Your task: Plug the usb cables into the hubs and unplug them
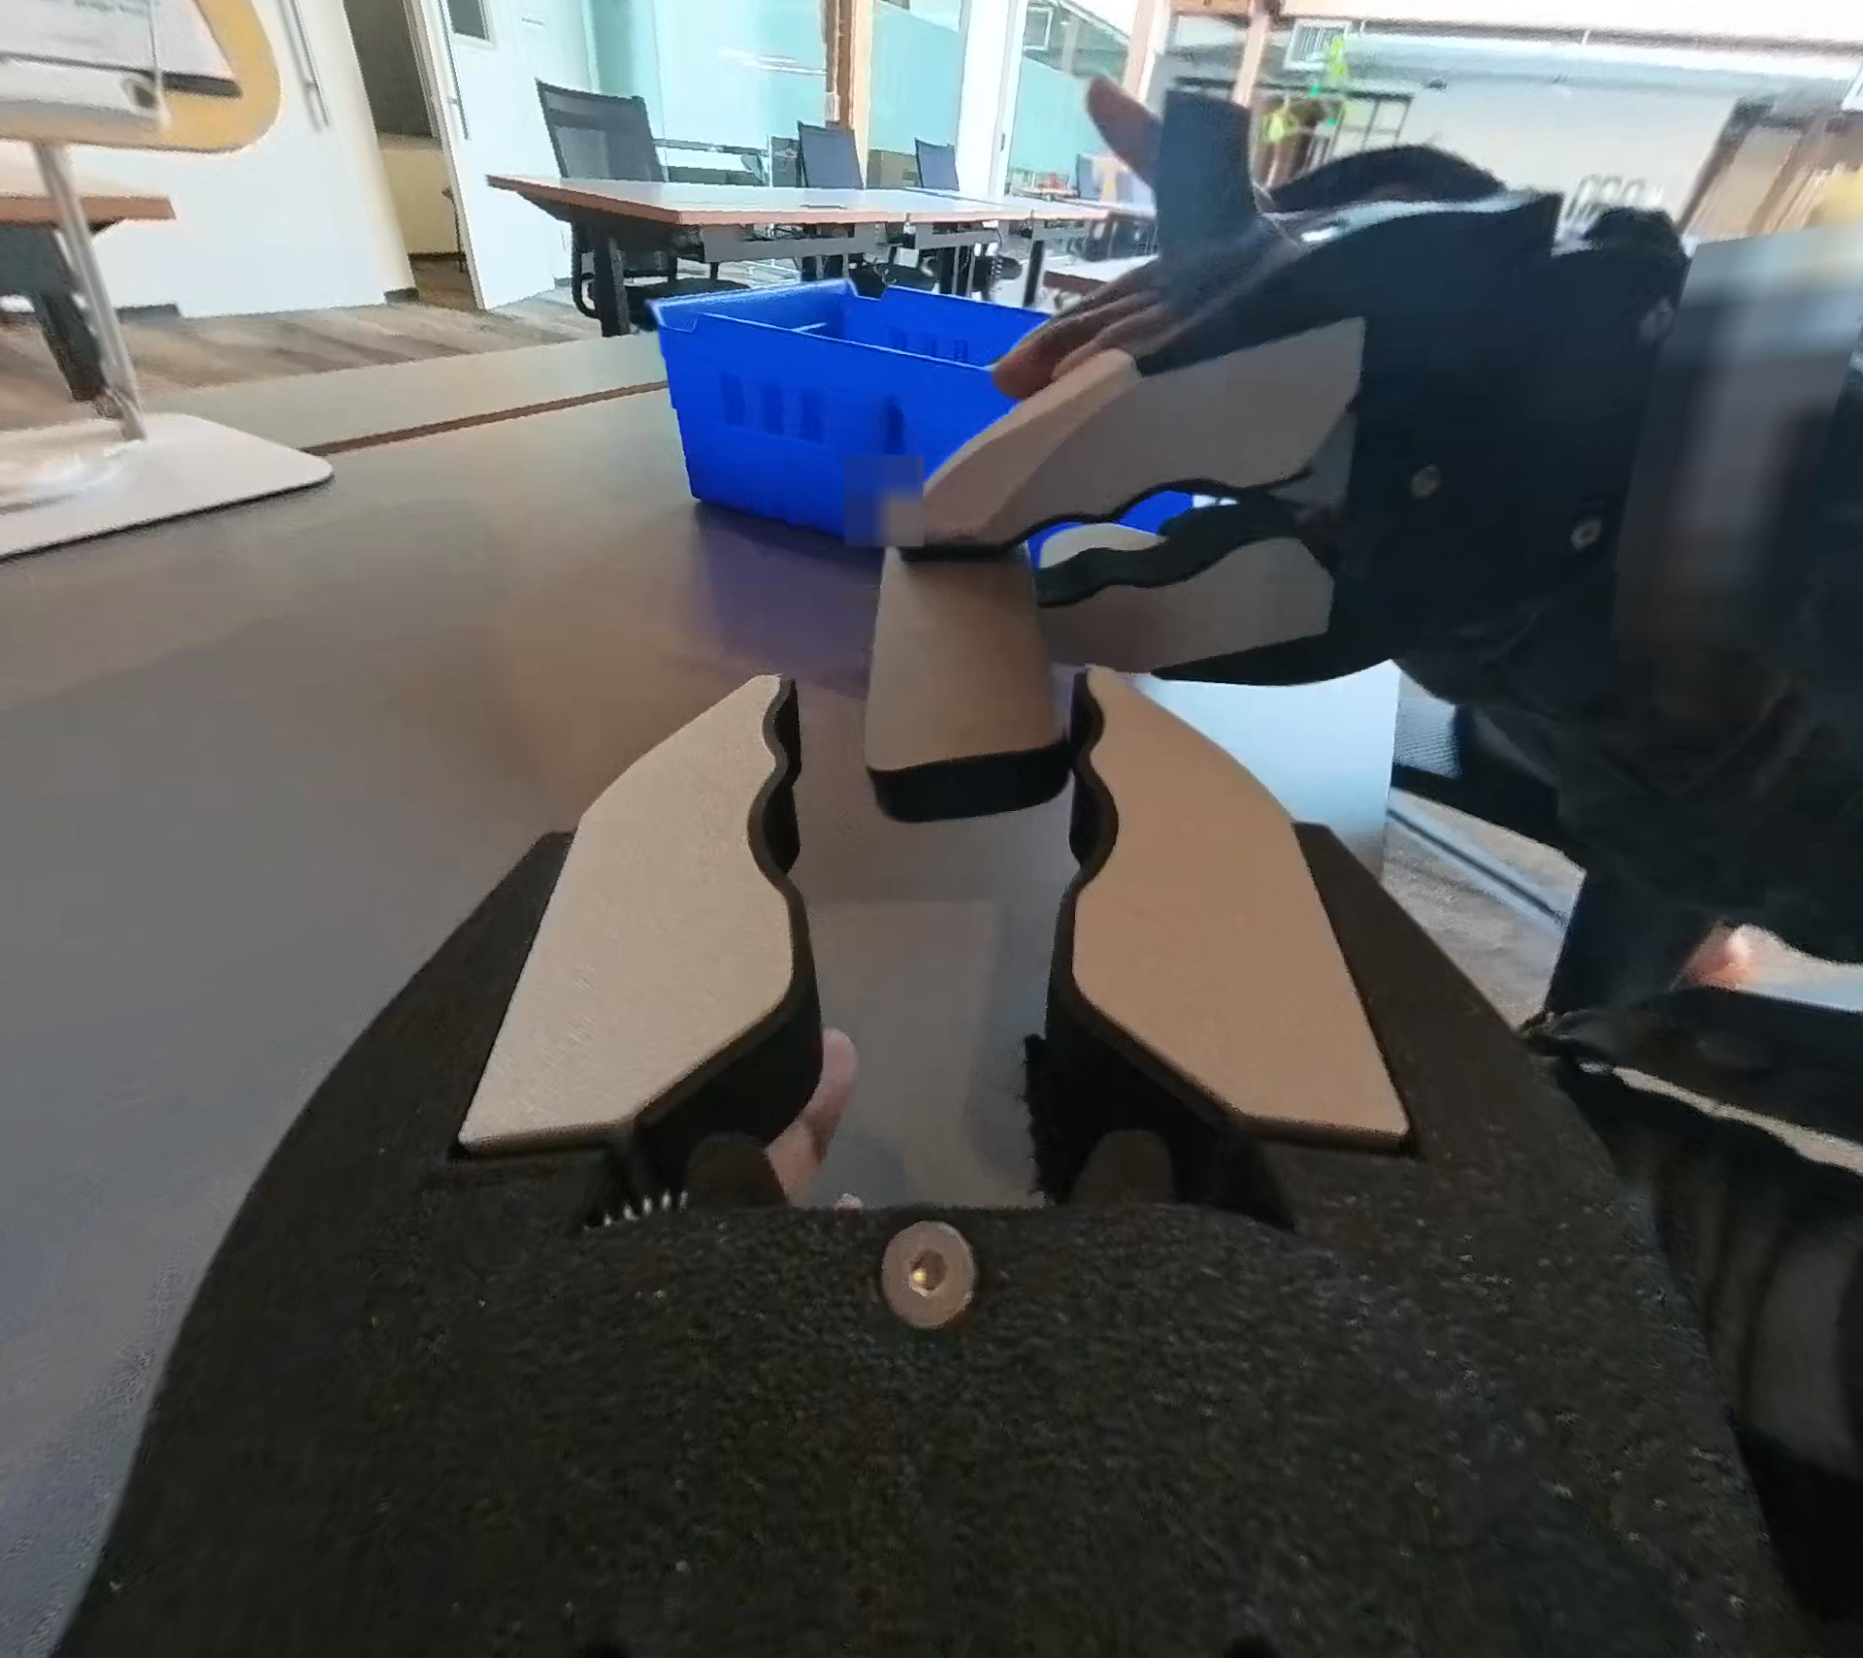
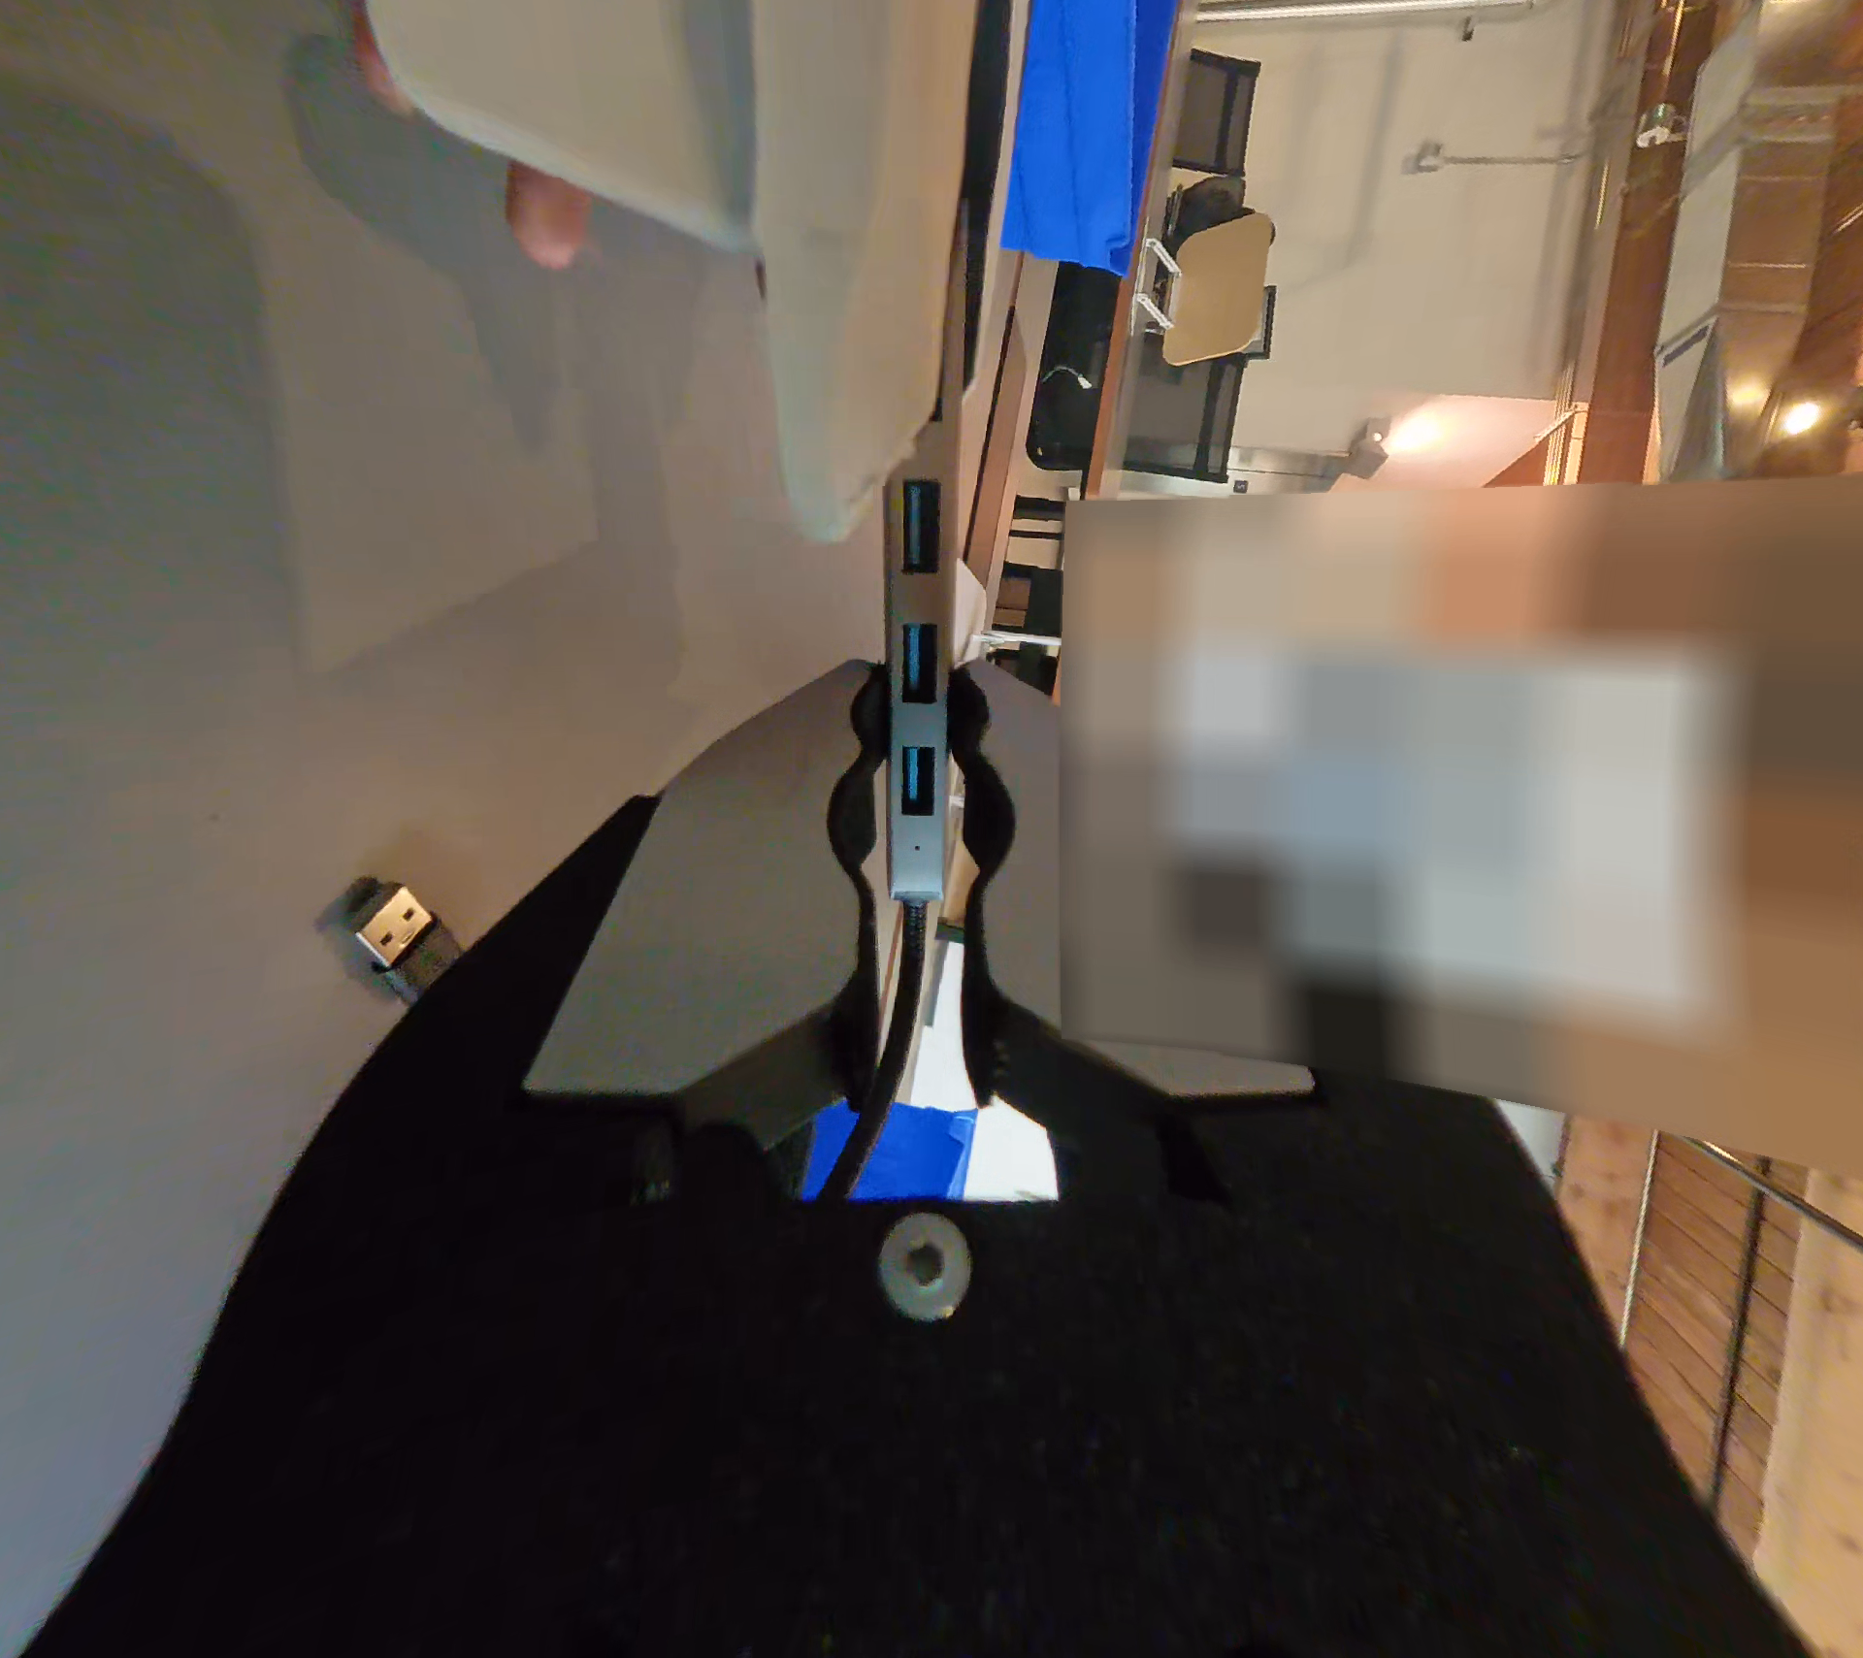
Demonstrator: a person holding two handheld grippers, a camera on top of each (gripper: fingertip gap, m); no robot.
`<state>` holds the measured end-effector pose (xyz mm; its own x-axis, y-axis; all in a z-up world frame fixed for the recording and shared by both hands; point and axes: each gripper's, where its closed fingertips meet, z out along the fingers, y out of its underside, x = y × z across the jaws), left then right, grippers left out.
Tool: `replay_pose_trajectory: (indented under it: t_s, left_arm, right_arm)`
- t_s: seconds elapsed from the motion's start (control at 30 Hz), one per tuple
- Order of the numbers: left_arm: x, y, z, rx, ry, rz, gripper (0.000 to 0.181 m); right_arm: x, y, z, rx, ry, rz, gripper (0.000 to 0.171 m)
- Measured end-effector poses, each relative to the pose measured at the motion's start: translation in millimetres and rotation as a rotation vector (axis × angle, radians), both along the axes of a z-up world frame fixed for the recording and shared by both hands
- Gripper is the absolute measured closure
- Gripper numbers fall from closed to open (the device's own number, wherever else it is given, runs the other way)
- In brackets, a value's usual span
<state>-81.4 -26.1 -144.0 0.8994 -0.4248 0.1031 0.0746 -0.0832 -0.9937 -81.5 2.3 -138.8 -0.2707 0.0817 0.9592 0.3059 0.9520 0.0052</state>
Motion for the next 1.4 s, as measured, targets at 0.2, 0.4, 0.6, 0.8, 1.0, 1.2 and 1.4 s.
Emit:
replay_pose_trajectory:
  t_s: [0.2,0.4,0.6,0.8,1.0,1.2,1.4]
  left_arm:
    - [8,0,1,-0.028,-0.062,-0.033,0.132]
    - [4,-1,3,-0.040,-0.074,-0.018,0.144]
    - [-7,-4,17,-0.002,-0.174,0.013,0.145]
    - [-25,-6,24,0.049,-0.213,0.062,0.145]
    - [-24,-9,26,0.085,-0.134,0.063,0.145]
    - [-10,-7,21,0.063,-0.114,0.028,0.145]
    - [2,-1,4,-0.011,-0.089,-0.004,0.143]
  right_arm:
    - [-4,-5,-4,0.046,-0.005,0.000,0.160]
    - [-5,-8,-4,0.028,0.001,0.001,0.160]
    - [-9,-11,5,-0.113,0.073,0.028,0.150]
    - [-2,-3,25,-0.219,0.158,0.068,0.131]
    - [1,-4,17,-0.278,0.104,0.075,0.133]
    - [-14,-2,7,0.168,0.149,0.020,0.157]
    - [-11,5,16,0.278,0.186,-0.021,0.160]
